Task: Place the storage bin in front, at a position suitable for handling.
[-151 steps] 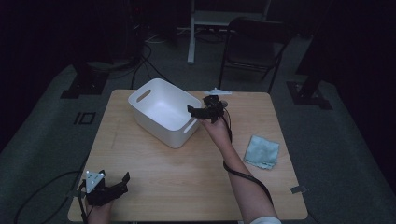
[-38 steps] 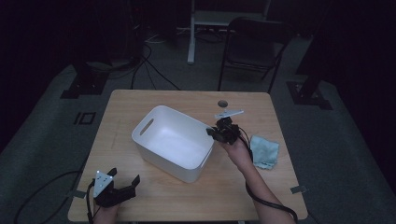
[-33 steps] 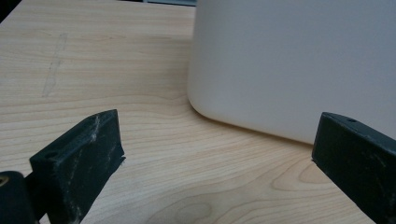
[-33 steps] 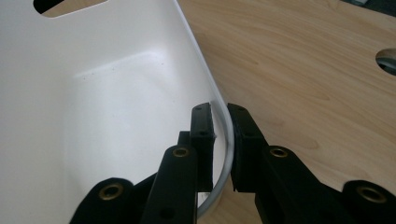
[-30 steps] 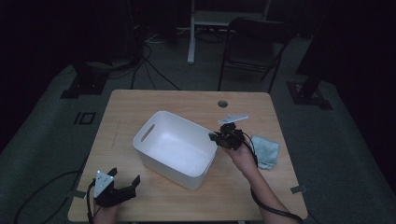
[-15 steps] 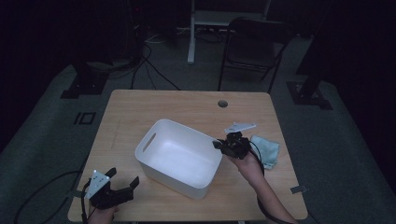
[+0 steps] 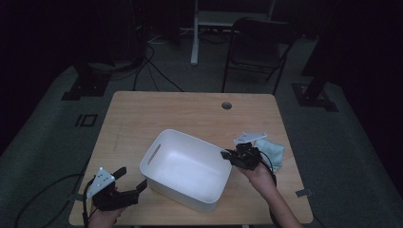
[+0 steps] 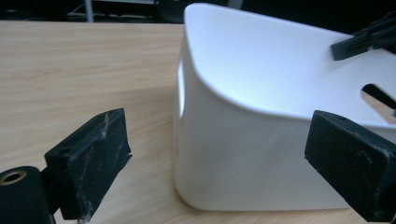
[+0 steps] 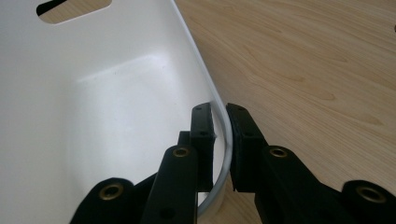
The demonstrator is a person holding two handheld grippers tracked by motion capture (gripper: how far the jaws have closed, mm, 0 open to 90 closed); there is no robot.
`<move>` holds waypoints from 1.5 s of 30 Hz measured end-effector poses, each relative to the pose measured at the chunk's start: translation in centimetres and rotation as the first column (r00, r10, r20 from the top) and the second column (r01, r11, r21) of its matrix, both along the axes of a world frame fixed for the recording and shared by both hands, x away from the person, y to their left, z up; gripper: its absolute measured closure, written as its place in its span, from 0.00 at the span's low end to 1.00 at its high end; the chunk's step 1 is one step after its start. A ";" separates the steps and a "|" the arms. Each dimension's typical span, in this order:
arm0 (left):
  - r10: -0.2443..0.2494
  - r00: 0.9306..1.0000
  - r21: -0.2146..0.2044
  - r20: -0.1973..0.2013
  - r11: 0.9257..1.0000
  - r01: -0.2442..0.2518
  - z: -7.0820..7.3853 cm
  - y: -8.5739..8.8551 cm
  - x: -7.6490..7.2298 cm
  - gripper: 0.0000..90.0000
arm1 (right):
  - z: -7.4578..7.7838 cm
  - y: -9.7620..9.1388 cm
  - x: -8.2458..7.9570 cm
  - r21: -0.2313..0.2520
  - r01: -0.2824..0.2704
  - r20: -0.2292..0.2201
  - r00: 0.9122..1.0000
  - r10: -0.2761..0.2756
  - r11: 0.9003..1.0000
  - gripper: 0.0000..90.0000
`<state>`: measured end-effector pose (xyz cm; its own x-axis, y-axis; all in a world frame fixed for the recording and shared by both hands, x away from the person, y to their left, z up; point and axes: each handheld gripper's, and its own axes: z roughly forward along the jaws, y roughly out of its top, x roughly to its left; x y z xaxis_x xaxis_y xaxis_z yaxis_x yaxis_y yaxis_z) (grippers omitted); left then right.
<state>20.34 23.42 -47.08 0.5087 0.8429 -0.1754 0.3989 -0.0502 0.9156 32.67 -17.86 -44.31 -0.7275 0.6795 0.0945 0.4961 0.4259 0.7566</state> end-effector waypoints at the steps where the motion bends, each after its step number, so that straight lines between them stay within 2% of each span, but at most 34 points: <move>1: -0.004 1.000 0.007 0.008 1.000 0.004 0.3 -0.1 0.1 0.11 | 0.0 0.0 0.0 0.000 -0.002 -0.003 1.000 0.002 1.000 0.91; 2: -0.011 1.000 0.018 0.012 1.000 0.011 0.5 -0.1 0.3 0.18 | 0.0 -0.1 0.1 0.006 -0.003 -0.008 1.000 0.003 1.000 0.90; 4: -0.020 1.000 0.038 0.014 0.999 0.020 0.9 -0.2 0.9 0.20 | 0.0 -0.2 0.0 0.019 0.003 -0.016 1.000 -0.003 1.000 0.90; 5: -0.037 0.999 0.033 0.010 0.999 0.037 1.0 -0.1 1.2 0.27 | 0.0 -0.2 -0.1 0.026 0.007 -0.016 1.000 -0.007 1.000 0.89; 6: -0.038 0.999 0.022 0.004 0.999 0.038 1.2 -0.1 1.6 0.28 | -0.1 -0.3 -0.1 0.035 0.010 -0.019 1.000 -0.009 0.999 0.88; 7: -0.040 0.999 0.028 0.005 0.999 0.040 1.4 -0.1 1.9 0.34 | -0.1 -0.4 -0.2 0.046 0.013 -0.023 1.000 -0.012 0.999 0.87; 9: -0.041 0.999 0.032 0.010 0.999 0.041 1.7 -0.2 2.5 0.40 | 0.0 -0.7 -0.3 0.090 0.019 -0.033 0.999 -0.016 0.996 0.84; 10: -0.052 0.999 0.019 0.001 0.998 0.052 1.8 -0.2 2.9 0.44 | 0.2 -0.9 -0.4 0.103 0.024 -0.032 0.999 -0.021 0.994 0.82; 12: -0.069 0.997 0.006 -0.019 0.998 0.069 1.9 -0.4 3.6 0.49 | 0.6 -1.1 -0.6 0.110 0.036 -0.009 0.999 -0.035 0.993 0.80; 13: -0.080 0.996 0.014 -0.027 0.997 0.080 2.0 -0.6 3.9 0.55 | 0.8 -1.2 -0.6 0.121 0.038 -0.011 0.999 -0.037 0.992 0.80; 15: -0.084 0.996 0.022 -0.037 0.996 0.085 2.0 -0.8 4.4 0.59 | 1.0 -1.3 -0.8 0.118 0.048 0.008 0.999 -0.050 0.992 0.80; 16: -0.088 0.995 0.028 -0.044 0.996 0.090 2.0 -1.0 4.6 0.64 | 1.1 -1.3 -0.9 0.117 0.046 0.012 0.999 -0.048 0.992 0.80; 18: -0.066 0.997 0.077 -0.041 0.995 0.069 2.0 -1.4 4.9 0.65 | 1.0 -1.4 -0.9 0.128 0.040 0.008 0.999 -0.041 0.991 0.77; 19: -0.061 0.997 0.087 -0.054 0.994 0.066 2.0 -1.5 5.0 0.71 | 0.9 -1.4 -0.9 0.124 0.039 0.006 0.999 -0.040 0.992 0.77; 22: -0.041 0.997 0.117 -0.065 0.992 0.048 1.9 -1.7 5.2 0.76 | 0.5 -1.5 -0.9 0.117 0.041 0.000 0.999 -0.041 0.992 0.80; 24: -0.032 0.997 0.119 -0.069 0.992 0.040 1.8 -1.7 5.2 0.78 | 0.4 -1.4 -0.9 0.107 0.049 0.003 0.999 -0.050 0.993 0.86; 25: -0.028 0.997 0.120 -0.067 0.992 0.036 1.8 -1.7 5.2 0.81 | 0.4 -1.4 -0.9 0.116 0.044 -0.003 0.999 -0.044 0.992 0.89; 27: -0.016 0.998 0.118 -0.056 0.993 0.022 1.8 -1.7 5.1 0.82 | 0.5 -1.1 -1.0 0.103 0.048 0.009 0.999 -0.049 0.994 0.91; 28: -0.005 0.999 0.118 -0.043 0.993 0.010 1.8 -1.7 5.0 0.85 | 0.5 -0.9 -0.9 0.095 0.048 0.017 0.999 -0.050 0.994 0.91; 31: 0.002 0.999 0.114 -0.035 0.993 0.002 1.8 -1.7 4.9 0.86 | 0.6 -0.7 -0.8 0.086 0.052 0.024 0.998 -0.054 0.995 0.91; 39: 0.005 0.997 0.082 -0.074 0.997 0.001 1.9 -1.4 4.5 0.86 | 0.5 -0.3 -0.2 0.096 0.059 0.025 0.998 -0.062 0.994 0.91; 45: 0.015 0.997 0.075 -0.074 0.997 -0.009 1.8 -1.4 3.5 0.84 | 0.4 0.0 0.8 0.116 0.063 0.017 0.998 -0.065 0.991 0.89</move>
<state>23.79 22.03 -45.25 0.4864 0.8610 -0.1487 0.4665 -0.1120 0.8774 33.51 -17.84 -43.90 -0.6857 0.7101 0.1602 0.5031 0.3032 0.8093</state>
